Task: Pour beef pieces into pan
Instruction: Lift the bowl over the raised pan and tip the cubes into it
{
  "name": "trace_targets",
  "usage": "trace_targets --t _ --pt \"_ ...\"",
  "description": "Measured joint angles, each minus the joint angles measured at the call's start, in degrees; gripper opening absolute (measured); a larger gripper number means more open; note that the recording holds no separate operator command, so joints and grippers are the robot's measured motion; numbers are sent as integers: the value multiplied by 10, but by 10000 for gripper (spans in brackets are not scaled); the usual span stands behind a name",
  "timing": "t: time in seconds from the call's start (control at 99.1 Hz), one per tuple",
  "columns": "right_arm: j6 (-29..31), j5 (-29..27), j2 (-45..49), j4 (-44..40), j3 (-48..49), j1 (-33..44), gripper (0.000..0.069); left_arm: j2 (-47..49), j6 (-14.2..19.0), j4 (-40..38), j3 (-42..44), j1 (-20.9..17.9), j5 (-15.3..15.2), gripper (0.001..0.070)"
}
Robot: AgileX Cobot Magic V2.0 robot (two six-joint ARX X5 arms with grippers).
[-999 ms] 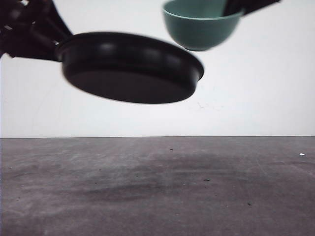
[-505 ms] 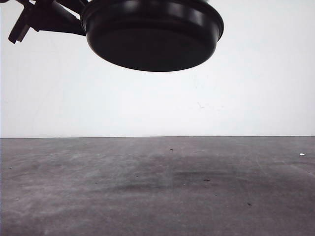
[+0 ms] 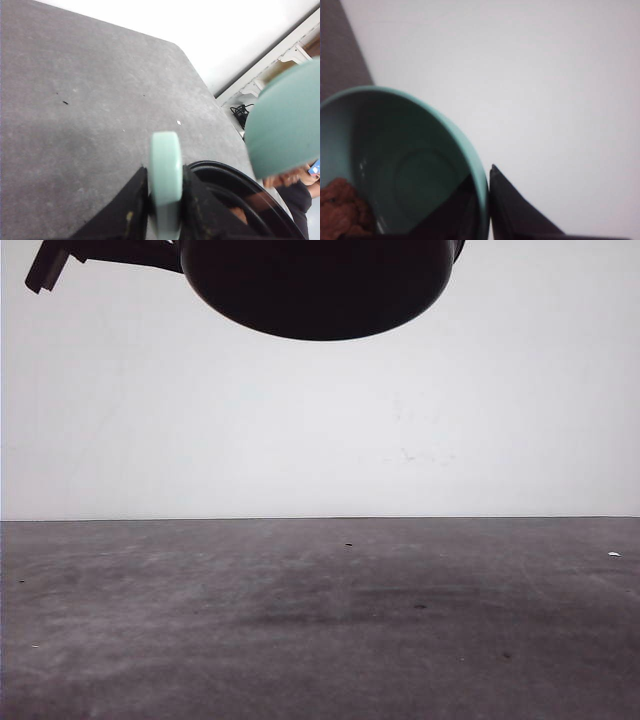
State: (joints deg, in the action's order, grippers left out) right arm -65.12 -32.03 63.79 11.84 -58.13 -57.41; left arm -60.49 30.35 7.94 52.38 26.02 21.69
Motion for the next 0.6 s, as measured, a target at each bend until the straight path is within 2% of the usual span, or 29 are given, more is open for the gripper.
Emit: trace_targets --t 0.182,0.333,0.596 --pt "-129 4 0 40 0 -37 17 0 8 2 2 0 5 62" --pt "-205 5 0 42 0 -59 17 0 9 5 2 0 6 62" --pt "-240 5 0 43 0 -67 17 0 8 13 2 0 6 62"
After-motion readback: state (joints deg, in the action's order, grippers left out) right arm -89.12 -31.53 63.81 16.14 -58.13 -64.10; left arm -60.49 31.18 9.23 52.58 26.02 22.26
